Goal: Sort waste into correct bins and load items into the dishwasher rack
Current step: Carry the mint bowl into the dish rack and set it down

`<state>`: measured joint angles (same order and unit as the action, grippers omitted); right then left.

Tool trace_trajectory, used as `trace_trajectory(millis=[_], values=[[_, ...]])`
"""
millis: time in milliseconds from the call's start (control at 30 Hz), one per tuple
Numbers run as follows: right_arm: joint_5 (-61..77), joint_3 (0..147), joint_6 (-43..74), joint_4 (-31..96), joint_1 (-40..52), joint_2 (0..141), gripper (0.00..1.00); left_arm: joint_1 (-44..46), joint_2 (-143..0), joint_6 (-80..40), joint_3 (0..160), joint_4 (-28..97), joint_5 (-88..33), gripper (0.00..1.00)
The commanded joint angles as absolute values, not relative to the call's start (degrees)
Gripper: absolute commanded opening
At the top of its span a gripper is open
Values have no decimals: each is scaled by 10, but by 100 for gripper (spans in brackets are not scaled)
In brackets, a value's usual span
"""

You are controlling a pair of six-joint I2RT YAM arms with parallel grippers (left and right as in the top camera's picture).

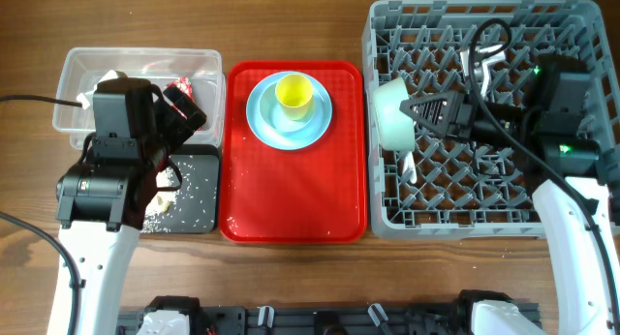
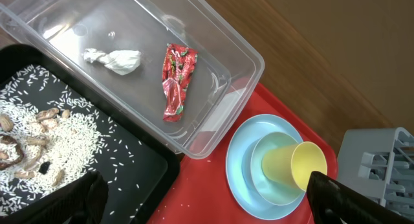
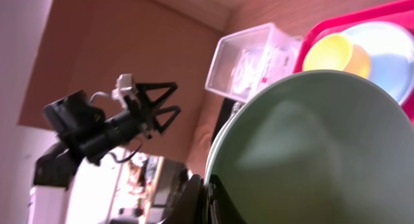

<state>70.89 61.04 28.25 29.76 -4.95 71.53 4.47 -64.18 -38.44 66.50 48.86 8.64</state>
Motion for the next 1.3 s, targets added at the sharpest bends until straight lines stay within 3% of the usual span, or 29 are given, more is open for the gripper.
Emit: trace_trajectory(millis=[0,367,800,1267], values=[[767,580,269,294,-56,718,4,42,-642,-378,674,487,84,100],[764,444,266,242,-97,718,4,42,-642,-378,674,487,84,100],[763,419,240,257,-130,718,4,42,-642,-378,674,487,84,100],[652,419,195,304,-174,718,5,42,-642,-378,674,487,84,100]])
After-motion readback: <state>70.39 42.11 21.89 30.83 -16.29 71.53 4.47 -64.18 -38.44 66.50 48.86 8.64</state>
